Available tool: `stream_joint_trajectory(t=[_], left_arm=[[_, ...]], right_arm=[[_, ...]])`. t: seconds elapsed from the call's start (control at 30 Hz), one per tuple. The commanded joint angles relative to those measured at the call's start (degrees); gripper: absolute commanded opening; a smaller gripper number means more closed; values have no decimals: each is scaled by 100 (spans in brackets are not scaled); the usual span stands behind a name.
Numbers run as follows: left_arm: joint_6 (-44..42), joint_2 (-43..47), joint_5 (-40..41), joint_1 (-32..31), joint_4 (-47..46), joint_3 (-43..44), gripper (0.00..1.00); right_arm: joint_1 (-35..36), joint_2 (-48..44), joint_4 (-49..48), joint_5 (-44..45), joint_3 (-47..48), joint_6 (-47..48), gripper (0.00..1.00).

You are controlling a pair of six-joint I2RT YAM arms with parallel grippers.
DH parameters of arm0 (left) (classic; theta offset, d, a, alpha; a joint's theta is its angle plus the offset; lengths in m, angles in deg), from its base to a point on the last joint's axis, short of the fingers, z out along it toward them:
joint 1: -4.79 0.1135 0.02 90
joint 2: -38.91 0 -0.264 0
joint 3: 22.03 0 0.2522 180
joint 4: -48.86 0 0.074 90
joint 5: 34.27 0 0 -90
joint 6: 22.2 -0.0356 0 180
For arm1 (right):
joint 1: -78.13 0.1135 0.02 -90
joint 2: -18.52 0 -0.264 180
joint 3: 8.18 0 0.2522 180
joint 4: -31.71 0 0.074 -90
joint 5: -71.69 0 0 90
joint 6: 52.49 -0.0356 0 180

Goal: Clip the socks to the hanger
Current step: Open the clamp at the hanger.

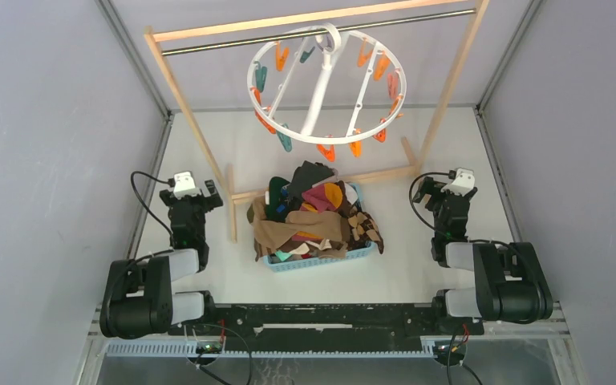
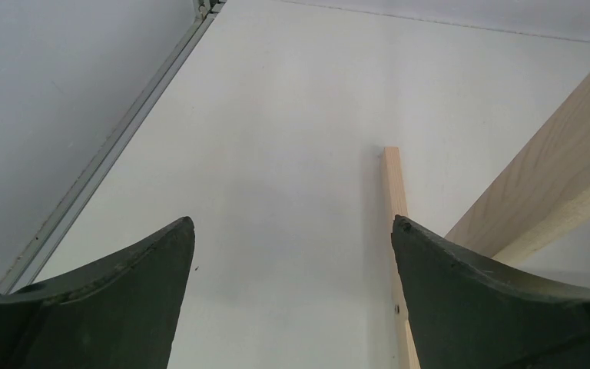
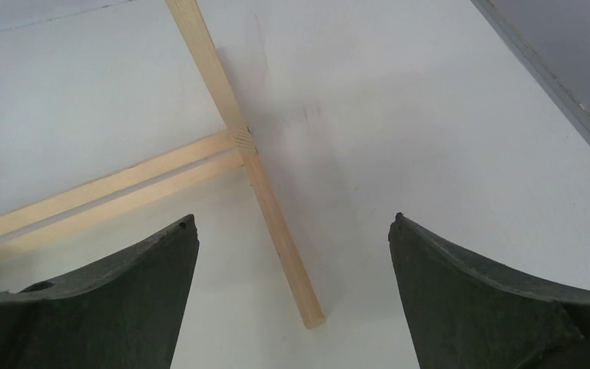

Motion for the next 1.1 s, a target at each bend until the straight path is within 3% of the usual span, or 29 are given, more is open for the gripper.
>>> stream_joint_trajectory(t=[0.0,0.2,0.27,0.33,0.43,0.5,0.63,0.77,0.9,1.07], left_arm=[[-23,49,93,-28,-323,-35,100],[-24,44,86,-33,-319,-27,100],[-38,35,96,-39,-306,-9,100],[-25,63,87,-38,-316,-36,100],[-15,254,145,-28,-55,39,100],[-49,639,100,-23,991,485,100],[-395,1164,-266,9,4228,2017,100],[-466,1362,-1207,199,7048,3501,100],[-492,1499,-2124,272,8903,4743,100],[-387,1985,-2687,274,10150,5523,100]], right_arm=[[10,-6,-194,-7,116,63,100],[14,-17,-160,-66,126,49,100],[17,-133,-29,316,162,-32,100],[-6,-422,470,542,329,-185,100],[9,-849,2451,1157,1171,-547,100],[10,-1156,2992,994,1395,-639,100],[6,-1999,3182,126,1418,-924,100],[-36,-2640,2988,-1866,1423,-1626,100],[795,-3280,2832,-2505,1366,-1628,95],[2268,-3917,2806,-3237,1372,-1319,83]])
